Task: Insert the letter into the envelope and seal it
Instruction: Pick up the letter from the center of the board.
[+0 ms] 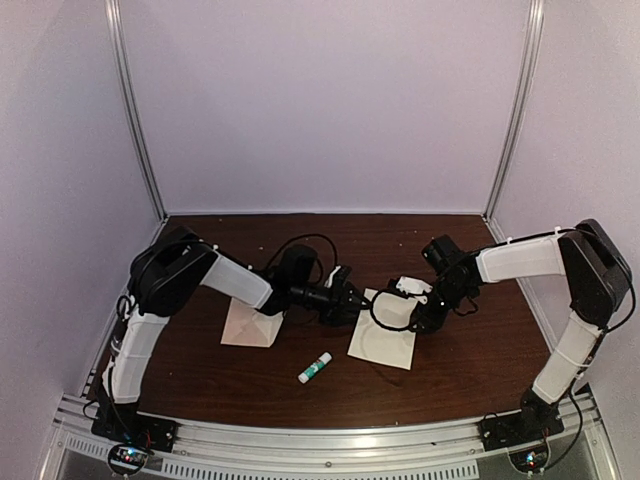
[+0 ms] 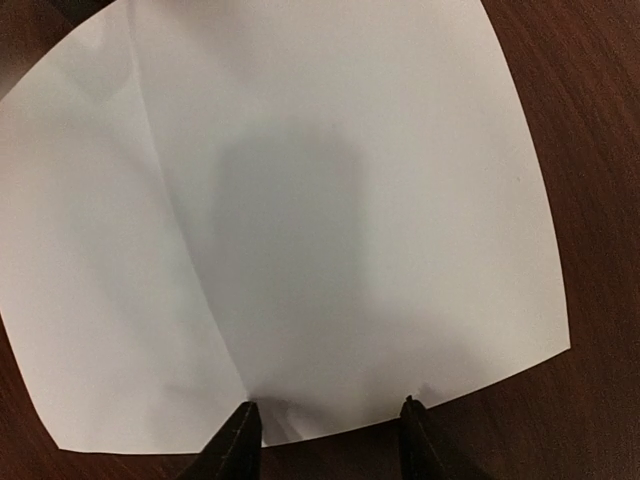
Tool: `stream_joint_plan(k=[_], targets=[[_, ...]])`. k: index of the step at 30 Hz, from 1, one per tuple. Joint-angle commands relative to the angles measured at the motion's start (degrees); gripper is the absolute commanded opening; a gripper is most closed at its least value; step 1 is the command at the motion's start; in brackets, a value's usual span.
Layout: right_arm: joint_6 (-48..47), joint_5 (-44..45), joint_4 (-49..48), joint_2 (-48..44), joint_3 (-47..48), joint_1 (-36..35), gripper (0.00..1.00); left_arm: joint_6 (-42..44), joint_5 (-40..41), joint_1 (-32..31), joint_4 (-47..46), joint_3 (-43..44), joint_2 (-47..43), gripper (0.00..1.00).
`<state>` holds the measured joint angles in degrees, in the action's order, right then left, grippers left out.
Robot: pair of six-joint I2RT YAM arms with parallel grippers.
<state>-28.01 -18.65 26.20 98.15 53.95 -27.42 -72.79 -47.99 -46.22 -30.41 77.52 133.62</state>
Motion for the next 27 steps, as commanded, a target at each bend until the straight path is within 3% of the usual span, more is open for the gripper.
stream_joint_plan(k=[1, 8, 20, 27], targets=[[0.9, -0.8, 1.1, 0.6, -1.1, -0.8, 0.47, -2.1, -1.4, -0.1, -4.6, 3.3, 2.8, 0.50], [1.0, -0.7, 0.8, -0.2, -1.5, -0.9, 0.47, -2.6, -1.1, -0.1, -4.0, 6.6, 4.5, 0.36], [1.6, -1.6, 1.1, -6.1, -2.3, -0.2, 0.48, 4.0, 1.0, -0.1, 1.7, 8.2, 4.3, 0.11], [0.4, -14.2, 10.0, -11.7, 4.0, 12.1, 0.50, 15.0, 0.9, 0.0, 11.6, 11.2, 1.1, 0.09]])
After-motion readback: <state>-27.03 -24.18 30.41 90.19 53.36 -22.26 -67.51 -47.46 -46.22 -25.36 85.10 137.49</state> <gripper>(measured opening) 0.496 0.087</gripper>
